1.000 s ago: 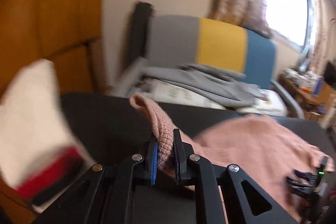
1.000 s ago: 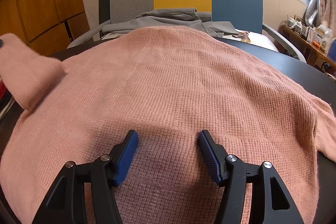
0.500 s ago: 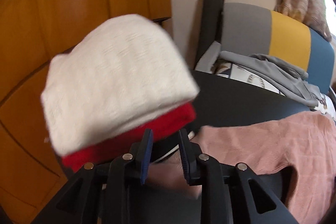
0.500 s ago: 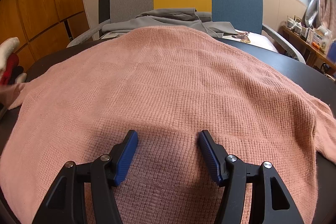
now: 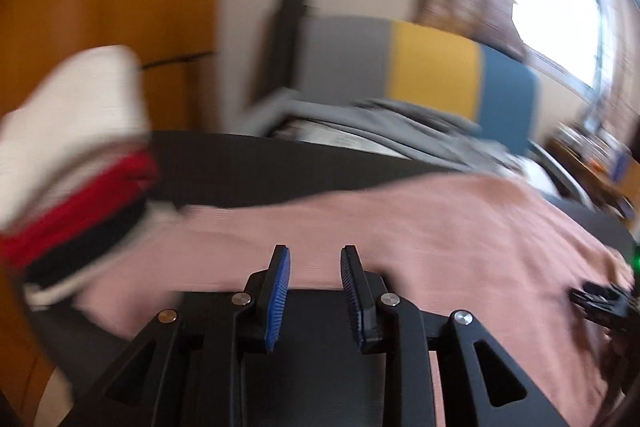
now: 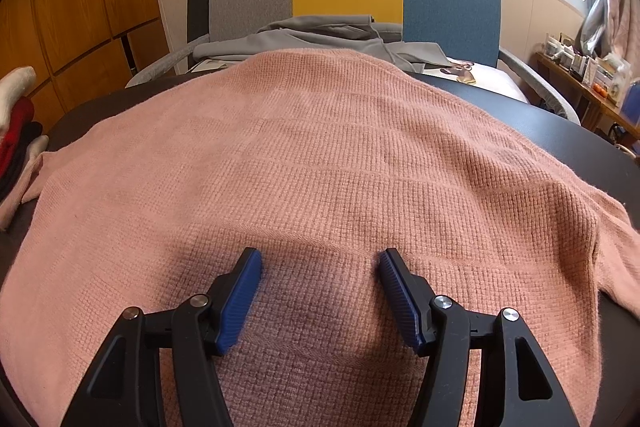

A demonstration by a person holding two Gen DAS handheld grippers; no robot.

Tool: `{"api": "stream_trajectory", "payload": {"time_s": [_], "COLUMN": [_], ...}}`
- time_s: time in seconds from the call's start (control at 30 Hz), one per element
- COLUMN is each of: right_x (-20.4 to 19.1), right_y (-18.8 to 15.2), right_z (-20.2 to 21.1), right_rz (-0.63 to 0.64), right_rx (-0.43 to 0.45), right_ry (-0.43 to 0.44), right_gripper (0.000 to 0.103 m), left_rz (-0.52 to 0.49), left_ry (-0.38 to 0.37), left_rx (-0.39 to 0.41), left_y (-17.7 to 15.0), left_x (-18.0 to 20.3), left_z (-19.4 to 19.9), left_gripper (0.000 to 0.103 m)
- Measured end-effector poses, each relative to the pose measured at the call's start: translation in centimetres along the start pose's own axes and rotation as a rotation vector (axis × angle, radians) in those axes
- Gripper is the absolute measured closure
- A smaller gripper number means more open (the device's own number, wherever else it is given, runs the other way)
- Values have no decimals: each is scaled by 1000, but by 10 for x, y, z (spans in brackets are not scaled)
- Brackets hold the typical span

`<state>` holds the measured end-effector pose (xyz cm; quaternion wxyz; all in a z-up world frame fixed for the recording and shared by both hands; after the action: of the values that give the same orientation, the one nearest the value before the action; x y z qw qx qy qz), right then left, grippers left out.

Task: Fold clothes
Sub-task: 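Open the left gripper and move it back over the flattened sweater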

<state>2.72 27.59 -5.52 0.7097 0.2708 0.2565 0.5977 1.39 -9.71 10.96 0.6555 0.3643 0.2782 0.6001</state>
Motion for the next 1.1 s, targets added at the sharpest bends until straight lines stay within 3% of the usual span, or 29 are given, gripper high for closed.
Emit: {"api": "stream_trajectory", "payload": {"time_s": [0.13, 0.27, 0.43, 0.53, 0.6, 0.7, 0.83, 0.9, 1.0, 1.1], "right_x": [0, 5, 16, 14, 15, 29, 39, 32, 23, 16], "right_y": [0, -5, -17, -9, 11, 61, 128, 158, 196, 209], "right_z": [1, 7, 19, 20, 20, 15, -18, -44, -83, -122], "right_rz": [-4, -8, -42, -1, 22, -15, -45, -1, 56, 79], "right_rx": [-1, -5, -15, -67, -60, -1, -3, -25, -58, -118], "right_ry": [-2, -24, -11, 9, 59, 75, 67, 53, 33, 6], "right_gripper": [39, 39, 37, 37, 38, 37, 40, 72, 76, 75], "left_rz": [-68, -208, -221, -171, -139, -143, -174, -157, -124, -106], "left_ry": [-110, -91, -130, -150, -147, -123, -103, -119, -149, -165], "left_rx": [-78, -224, -224, -266, -261, -250, -221, -206, -195, -191], "left_y": [-5, -38, -47, -30, -16, -6, -5, -8, -9, -11], "left_x": [81, 131, 136, 131, 134, 139, 144, 140, 135, 132], "left_z": [-43, -79, -70, -81, -98, -123, -135, -133, -133, -133], "left_gripper": [77, 76, 76, 76, 76, 73, 71, 71, 71, 71]}}
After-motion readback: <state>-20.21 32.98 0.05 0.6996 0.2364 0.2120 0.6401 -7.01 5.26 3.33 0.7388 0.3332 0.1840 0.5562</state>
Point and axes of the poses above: each gripper's, at about its wrist camera, not at the fingertips, and z roughly against the way its jaws point, x to its right, y to its top, the point moved 3 cm from there along -z, roughly the way its jaws point, and after that the axes turned 1 degree about -z, right-handed, at the moved point
